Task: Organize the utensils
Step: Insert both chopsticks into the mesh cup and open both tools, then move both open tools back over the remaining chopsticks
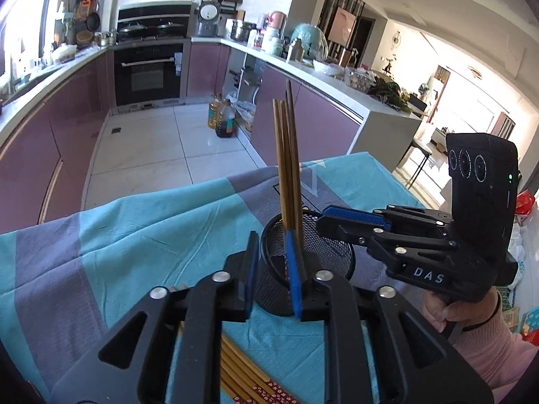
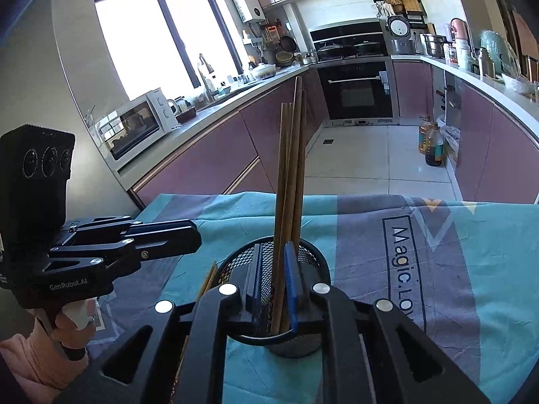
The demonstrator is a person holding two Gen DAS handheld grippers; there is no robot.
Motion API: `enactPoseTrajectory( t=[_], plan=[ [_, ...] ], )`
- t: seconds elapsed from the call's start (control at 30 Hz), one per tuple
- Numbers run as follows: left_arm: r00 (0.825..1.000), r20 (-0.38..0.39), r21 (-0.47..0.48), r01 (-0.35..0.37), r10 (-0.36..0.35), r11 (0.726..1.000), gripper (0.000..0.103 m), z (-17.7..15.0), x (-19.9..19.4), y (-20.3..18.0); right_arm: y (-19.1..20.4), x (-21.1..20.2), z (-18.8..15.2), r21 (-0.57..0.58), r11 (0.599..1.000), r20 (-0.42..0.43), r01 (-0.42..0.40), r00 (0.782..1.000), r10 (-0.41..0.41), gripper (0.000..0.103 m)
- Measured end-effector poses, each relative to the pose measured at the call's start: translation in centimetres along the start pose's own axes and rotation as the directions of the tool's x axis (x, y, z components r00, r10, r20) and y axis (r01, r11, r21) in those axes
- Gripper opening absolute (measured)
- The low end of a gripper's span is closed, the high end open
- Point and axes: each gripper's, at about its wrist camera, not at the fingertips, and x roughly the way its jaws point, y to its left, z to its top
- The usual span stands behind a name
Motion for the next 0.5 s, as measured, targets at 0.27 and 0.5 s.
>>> enactPoseTrajectory(
  t=[0.27,0.5],
  plan=[
    [0.993,0.079,-0.007,-0.088,0.088,0.996,0.039,-3.9,-4.2,1.6,3.9,-4.2,-1.8,-0.125,0.987,0.075,-0.1,0.991,0.109,0.035],
    [0.991,0.021,-0.033,-0.133,0.134,0.991,0.043,-8.8,-4.5,3.5,6.8,-2.7,-5.1,-0.196,0.969,-0.032,-0.149,0.989,0.145,0.041]
  ],
)
